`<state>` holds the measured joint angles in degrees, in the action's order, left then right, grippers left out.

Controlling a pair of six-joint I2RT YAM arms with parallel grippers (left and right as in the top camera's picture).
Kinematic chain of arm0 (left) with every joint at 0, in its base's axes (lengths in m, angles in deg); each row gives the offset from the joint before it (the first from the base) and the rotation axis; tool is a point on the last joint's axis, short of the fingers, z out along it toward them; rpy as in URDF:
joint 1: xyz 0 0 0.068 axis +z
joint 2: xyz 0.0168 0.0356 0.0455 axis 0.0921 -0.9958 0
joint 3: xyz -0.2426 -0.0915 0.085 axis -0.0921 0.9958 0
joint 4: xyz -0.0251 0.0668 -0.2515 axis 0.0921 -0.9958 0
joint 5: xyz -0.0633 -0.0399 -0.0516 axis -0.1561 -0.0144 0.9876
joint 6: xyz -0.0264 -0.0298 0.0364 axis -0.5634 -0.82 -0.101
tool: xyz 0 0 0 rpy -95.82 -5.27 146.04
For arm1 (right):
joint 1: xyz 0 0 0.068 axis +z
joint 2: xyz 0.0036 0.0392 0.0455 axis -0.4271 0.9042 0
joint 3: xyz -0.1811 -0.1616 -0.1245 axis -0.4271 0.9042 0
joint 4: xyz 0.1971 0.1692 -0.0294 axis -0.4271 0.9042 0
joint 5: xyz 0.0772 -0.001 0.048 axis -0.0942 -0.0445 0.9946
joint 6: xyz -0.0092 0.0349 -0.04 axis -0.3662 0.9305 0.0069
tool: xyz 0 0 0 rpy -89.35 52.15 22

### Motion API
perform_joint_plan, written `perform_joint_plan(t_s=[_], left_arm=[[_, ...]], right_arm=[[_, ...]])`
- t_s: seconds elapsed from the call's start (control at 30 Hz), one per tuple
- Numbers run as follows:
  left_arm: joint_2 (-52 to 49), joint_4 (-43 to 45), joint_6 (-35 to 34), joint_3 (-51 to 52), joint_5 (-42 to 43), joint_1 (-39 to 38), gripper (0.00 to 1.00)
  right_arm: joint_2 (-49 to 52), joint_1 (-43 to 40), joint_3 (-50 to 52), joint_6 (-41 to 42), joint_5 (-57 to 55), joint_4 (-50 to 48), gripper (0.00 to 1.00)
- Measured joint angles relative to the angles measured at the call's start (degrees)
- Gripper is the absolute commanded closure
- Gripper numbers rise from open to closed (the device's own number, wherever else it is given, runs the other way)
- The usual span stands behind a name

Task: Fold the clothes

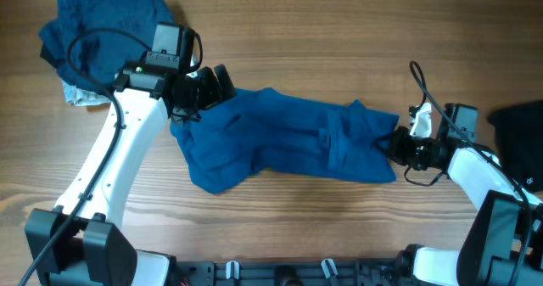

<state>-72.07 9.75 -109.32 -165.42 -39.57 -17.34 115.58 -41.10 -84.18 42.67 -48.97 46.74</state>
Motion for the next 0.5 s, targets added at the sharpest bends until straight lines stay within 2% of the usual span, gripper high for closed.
perform_joint_plan(t_s=[0.17, 0.23, 0.4, 0.5], left_arm=[[0.0, -0.2, 0.0, 0.0, 0.0, 0.0, 0.0], [0.0, -0.2, 0.0, 0.0, 0.0, 0.0, 0.0], [0.0, -0.4, 0.0, 0.0, 0.0, 0.0, 0.0], [0.0, -0.4, 0.0, 0.0, 0.0, 0.0, 0.0]], right_arm=[[0.0, 0.0, -0.2, 1.6, -5.4, 3.8, 0.96], [0.0, 0.0, -2.4, 2.1, -8.8, 9.2, 0.96], [0.4, 0.1, -14.4, 2.4, -22.3, 25.3, 0.96], [0.5, 0.1, -22.6, 2.3, -27.5, 29.7, 0.96]])
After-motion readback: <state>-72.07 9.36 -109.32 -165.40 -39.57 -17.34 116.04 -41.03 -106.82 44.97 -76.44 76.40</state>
